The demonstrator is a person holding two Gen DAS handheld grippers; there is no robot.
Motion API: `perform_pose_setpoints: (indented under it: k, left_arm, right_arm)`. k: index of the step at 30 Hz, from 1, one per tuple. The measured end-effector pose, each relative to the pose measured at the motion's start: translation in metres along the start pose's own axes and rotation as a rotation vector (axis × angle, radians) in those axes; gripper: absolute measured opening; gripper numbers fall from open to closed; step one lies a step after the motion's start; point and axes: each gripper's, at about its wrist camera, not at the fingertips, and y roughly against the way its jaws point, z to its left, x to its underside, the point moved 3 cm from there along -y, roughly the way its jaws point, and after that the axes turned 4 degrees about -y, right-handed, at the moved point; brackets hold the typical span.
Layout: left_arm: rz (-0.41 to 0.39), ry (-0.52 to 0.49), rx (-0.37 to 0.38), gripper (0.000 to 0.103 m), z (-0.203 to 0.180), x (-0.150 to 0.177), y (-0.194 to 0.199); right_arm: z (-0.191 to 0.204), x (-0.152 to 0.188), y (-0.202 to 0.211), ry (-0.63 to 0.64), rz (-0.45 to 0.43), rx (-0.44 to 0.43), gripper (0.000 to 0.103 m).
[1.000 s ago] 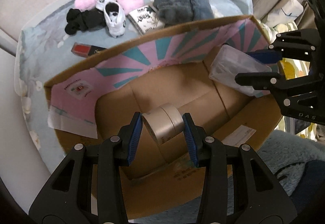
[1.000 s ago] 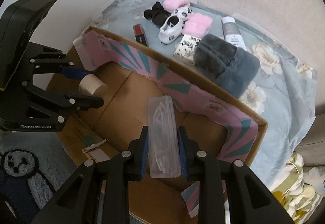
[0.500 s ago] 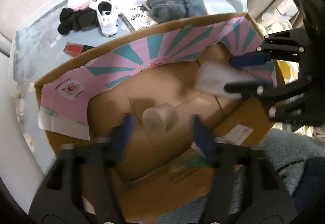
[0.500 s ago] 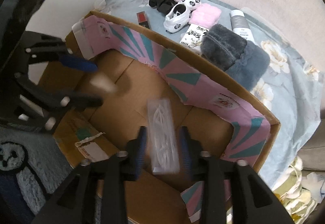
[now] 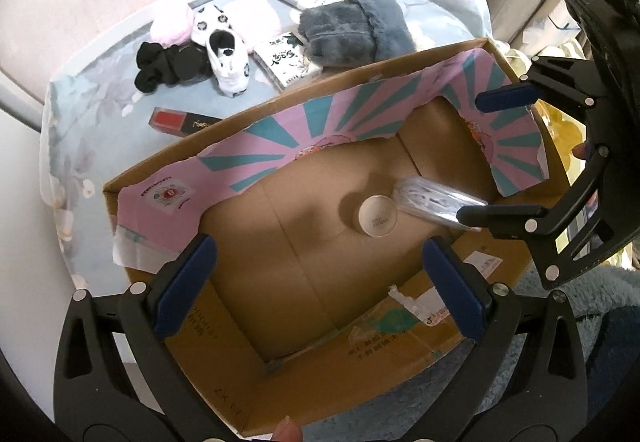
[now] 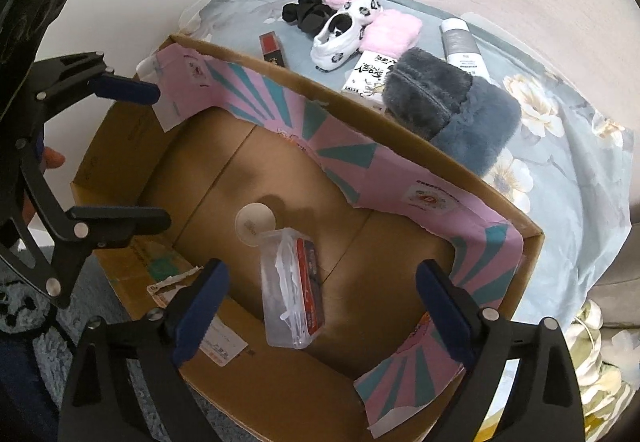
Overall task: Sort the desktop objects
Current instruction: 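Carry the tape roll and plastic case into the cardboard box and release both, then grasp the panda sock with the left gripper while the right grasps the grey mitten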
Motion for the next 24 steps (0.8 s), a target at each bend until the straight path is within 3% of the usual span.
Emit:
perform_pose_setpoints:
  k: [5,6,8,20,24]
  left_arm:
    - [-0.02,0.009,-0.008,0.102,0.0,0.0,0.009]
    - [-0.034,0.079,-0.026,0.102,0.001,0.0,0.012]
    - [-0.049,0.082,-0.036,0.102,0.003,-0.001,0.019]
    - [-0.175,0.184,-0.096,0.102,0.047,-0.013,0.071]
    - [-0.198,0.248,-0.064,0.1,0.065,-0.025,0.079]
  right_arm:
    - [0.003,0.0,0.005,0.015,0.005,0.006,0.094]
    - [0.003,0.0,0.008,0.012,0.006,0.006,0.094]
    - [0.002,-0.001,0.018,-0.004,0.005,-0.005,0.094]
    - [-0.036,-0.018,0.09,-0.119,-0.154,0.05,0.094]
    - [-0.051,-0.029,0.097,-0.16,-0.176,0.039,0.094]
